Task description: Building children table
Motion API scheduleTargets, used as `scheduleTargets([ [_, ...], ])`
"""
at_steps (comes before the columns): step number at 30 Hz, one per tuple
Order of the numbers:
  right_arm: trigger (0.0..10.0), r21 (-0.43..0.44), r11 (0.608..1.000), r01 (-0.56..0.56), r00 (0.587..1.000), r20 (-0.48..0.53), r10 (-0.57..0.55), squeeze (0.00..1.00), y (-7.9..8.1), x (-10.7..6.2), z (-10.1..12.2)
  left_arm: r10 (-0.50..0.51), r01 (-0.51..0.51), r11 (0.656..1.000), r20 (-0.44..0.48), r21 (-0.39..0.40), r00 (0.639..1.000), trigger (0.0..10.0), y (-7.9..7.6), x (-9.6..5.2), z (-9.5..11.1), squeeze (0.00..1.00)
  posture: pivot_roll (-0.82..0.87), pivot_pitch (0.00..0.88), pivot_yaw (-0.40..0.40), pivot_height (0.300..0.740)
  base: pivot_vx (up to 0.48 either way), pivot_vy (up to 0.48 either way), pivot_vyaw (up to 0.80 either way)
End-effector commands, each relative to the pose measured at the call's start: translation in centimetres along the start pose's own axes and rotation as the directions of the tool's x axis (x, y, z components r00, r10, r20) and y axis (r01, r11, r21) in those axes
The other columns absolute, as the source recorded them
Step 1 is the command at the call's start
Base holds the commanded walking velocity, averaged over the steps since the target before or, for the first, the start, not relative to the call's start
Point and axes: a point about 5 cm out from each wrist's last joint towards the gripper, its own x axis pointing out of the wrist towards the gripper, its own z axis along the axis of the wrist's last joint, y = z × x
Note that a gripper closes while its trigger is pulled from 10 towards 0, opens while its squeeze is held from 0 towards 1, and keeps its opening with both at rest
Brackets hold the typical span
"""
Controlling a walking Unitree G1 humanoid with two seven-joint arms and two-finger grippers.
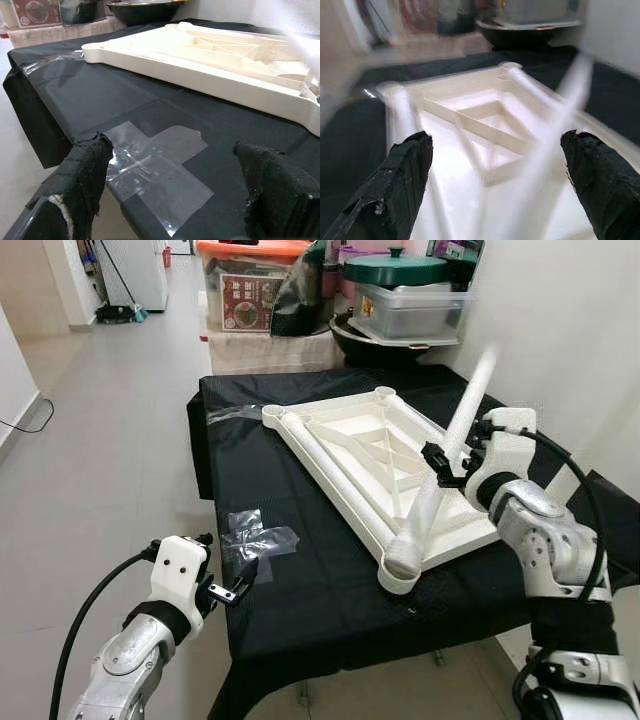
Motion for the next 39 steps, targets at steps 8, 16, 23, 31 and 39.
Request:
scheduleTargets([
  [8,0.0,0.173,0.984,-0.052,0.986,-0.146,0.078,0.93,1.2,-0.5,-4.0,-0.005,0.006,1.0,-0.01,0.016,1.0,10.0,0.2,-0.1,-0.2,0.0,0.12,0.0,-0.116,0.74,0.0,0.0,0.0],
  [16,10.0,0.153,0.988,0.024,0.982,-0.189,0.005,0.3,2.0,-0.2,-5.2,0.015,-0.015,1.0,0.021,0.017,1.0,10.0,0.3,0.2,0.6,0.0,0.12,0.0,-0.118,0.74,0.0,0.0,0.0],
  [23,10.0,0.14,0.989,0.056,0.989,-0.141,-0.036,1.0,2.8,-0.5,-5.4,0.025,-0.026,1.0,0.034,0.018,0.999,10.0,0.0,0.5,0.9,0.0,0.12,0.0,-0.118,0.74,0.0,0.0,0.0],
  [31,10.0,0.121,0.992,0.045,0.993,-0.11,-0.031,1.0,3.2,-0.6,-5.3,0.046,-0.047,0.999,0.037,0.015,0.998,10.0,-0.3,0.8,0.9,0.0,0.13,0.0,-0.126,0.74,0.0,0.0,0.0],
  [39,10.0,0.094,0.995,-0.046,0.997,-0.054,0.051,1.0,4.6,-0.3,-4.3,0.064,-0.064,0.998,0.042,0.005,0.997,10.0,-0.6,1.3,0.9,0.0,0.13,0.0,-0.129,0.74,0.0,0.0,0.0],
])
